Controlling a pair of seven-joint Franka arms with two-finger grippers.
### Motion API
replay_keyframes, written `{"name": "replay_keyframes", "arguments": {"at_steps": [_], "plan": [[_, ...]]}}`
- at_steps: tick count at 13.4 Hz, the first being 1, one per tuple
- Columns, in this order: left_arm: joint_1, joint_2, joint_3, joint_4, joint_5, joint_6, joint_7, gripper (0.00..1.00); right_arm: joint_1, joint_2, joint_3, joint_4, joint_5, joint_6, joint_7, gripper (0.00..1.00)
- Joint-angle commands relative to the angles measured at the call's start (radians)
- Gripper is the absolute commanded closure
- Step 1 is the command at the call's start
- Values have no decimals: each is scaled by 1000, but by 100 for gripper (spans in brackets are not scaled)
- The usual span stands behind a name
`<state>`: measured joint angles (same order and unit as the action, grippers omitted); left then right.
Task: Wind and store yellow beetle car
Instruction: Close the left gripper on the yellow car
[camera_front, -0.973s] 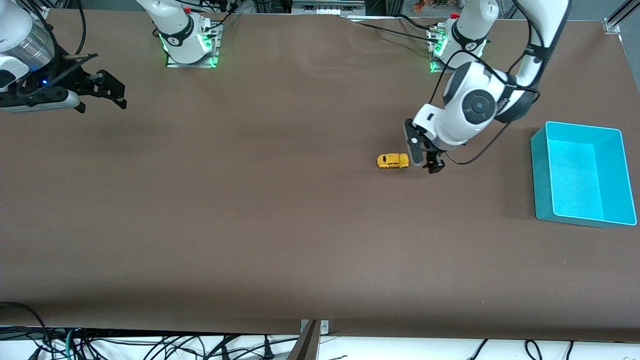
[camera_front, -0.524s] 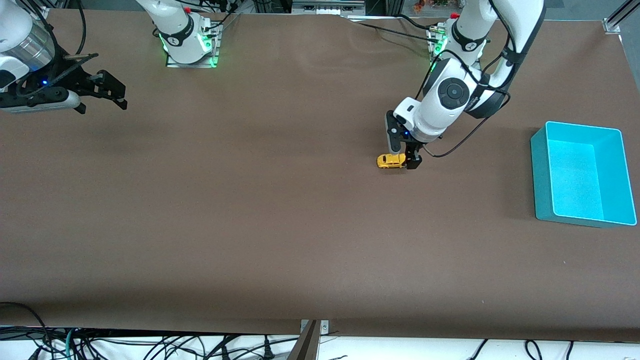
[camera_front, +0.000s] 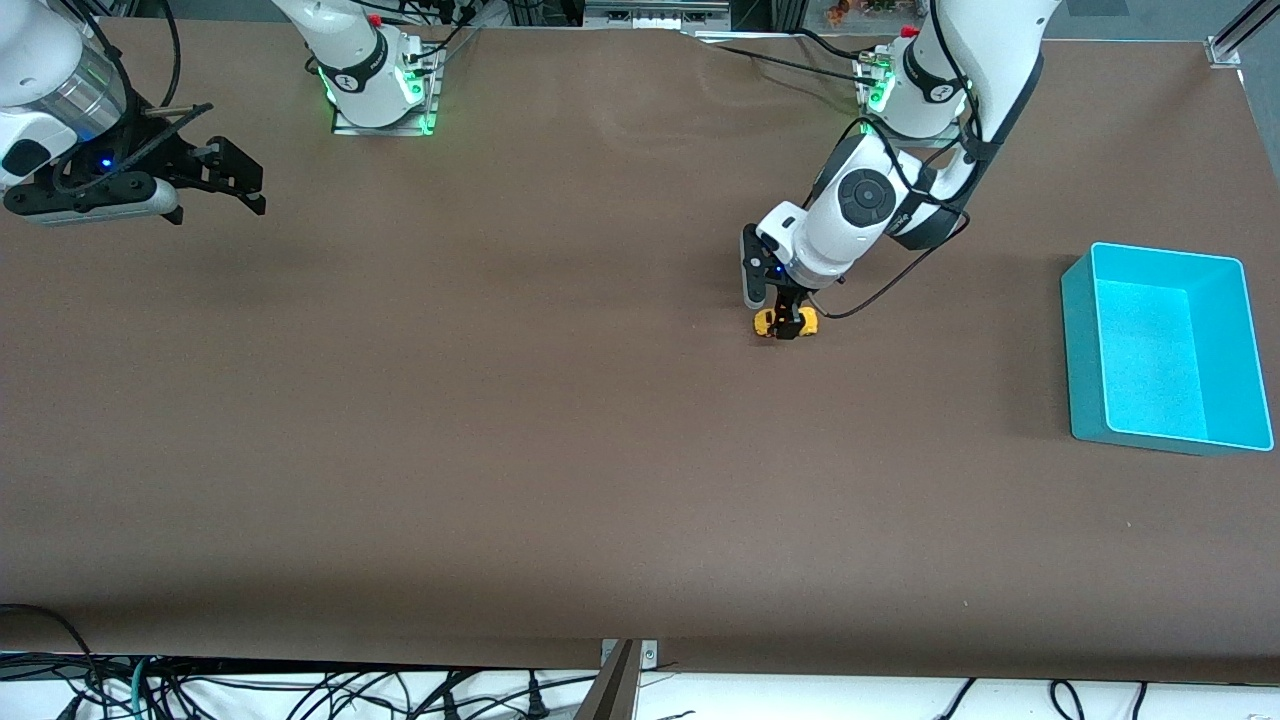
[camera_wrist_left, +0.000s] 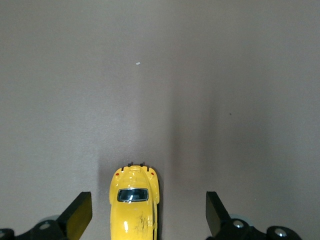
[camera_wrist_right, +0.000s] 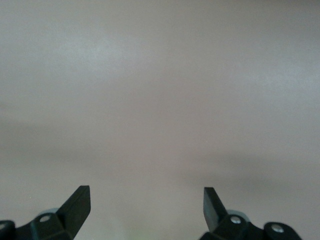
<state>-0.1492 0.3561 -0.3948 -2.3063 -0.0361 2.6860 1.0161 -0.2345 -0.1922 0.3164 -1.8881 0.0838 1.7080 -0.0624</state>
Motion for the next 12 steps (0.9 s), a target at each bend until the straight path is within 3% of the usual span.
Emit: {"name": "replay_keyframes", "arguments": {"at_steps": [1, 10, 12], "plan": [[-3, 9, 10, -2, 21, 15, 4, 0, -2, 7, 3, 24, 14, -31, 16, 0], [-4, 26, 65, -11, 21, 24, 4, 0, -2, 16, 12, 27, 14, -18, 16, 0], [-4, 41, 65, -11, 21, 43, 2, 5, -2, 14, 13, 21, 14, -21, 18, 0]]}}
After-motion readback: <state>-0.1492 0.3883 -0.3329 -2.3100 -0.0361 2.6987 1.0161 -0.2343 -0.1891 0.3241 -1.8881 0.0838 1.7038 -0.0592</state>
